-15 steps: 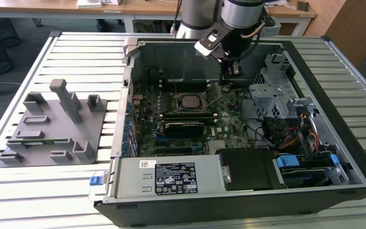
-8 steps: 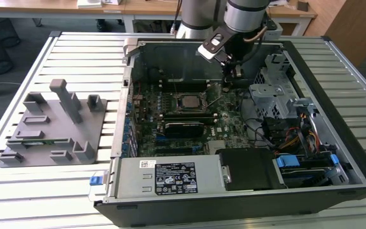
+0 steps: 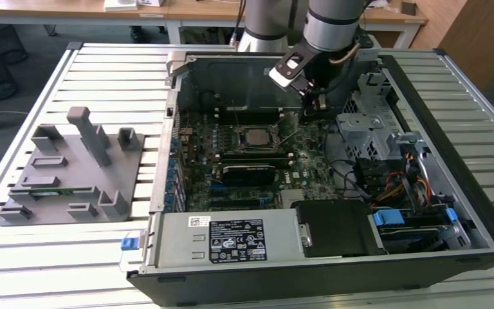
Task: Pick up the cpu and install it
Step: 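Close the cpu cover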
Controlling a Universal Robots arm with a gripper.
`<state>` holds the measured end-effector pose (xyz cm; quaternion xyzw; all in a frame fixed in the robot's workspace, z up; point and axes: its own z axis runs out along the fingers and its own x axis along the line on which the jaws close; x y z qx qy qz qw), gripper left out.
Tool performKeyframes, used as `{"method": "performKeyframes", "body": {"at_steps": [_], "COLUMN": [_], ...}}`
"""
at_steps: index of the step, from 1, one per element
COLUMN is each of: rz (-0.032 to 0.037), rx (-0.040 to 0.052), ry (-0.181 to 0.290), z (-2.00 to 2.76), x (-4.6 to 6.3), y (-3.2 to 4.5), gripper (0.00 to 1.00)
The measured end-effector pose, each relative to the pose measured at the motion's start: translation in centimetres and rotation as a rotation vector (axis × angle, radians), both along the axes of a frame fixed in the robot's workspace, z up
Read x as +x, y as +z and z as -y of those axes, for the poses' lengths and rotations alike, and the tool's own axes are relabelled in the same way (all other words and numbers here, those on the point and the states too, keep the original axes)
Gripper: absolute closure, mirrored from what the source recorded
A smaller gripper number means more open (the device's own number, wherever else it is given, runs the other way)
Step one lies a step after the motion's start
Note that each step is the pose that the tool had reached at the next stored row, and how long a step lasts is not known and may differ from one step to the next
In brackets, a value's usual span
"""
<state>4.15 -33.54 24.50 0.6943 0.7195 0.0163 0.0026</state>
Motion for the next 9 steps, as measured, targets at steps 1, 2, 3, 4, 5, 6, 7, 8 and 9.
{"method": "performKeyframes", "body": {"at_steps": [1,2,3,4,5,6,7,8,9], "rz": [0.0,-0.0001,0.0,-0.0001,-0.0001,-0.0001,0.0,0.0,-0.0001], "rx": [0.0,-0.0002,-0.0001,-0.0001,0.0,-0.0001,0.0,0.0,-0.0001], "ry": [0.0,0.0,0.0,0.0,0.0,0.0,0.0,0.0,0.0], "z": [0.0,0.0,0.0,0.0,0.0,0.01,0.01,0.0,0.0], "x": [0.0,-0.1,-0.3,-0.5,-0.6,-0.8,-0.9,-1.0,-1.1], "y": [-0.07,-0.11,-0.12,-0.14,-0.15,-0.15,-0.16,-0.17,-0.17], "gripper": [0.89,0.89,0.89,0.89,0.89,0.89,0.89,0.89,0.89]}}
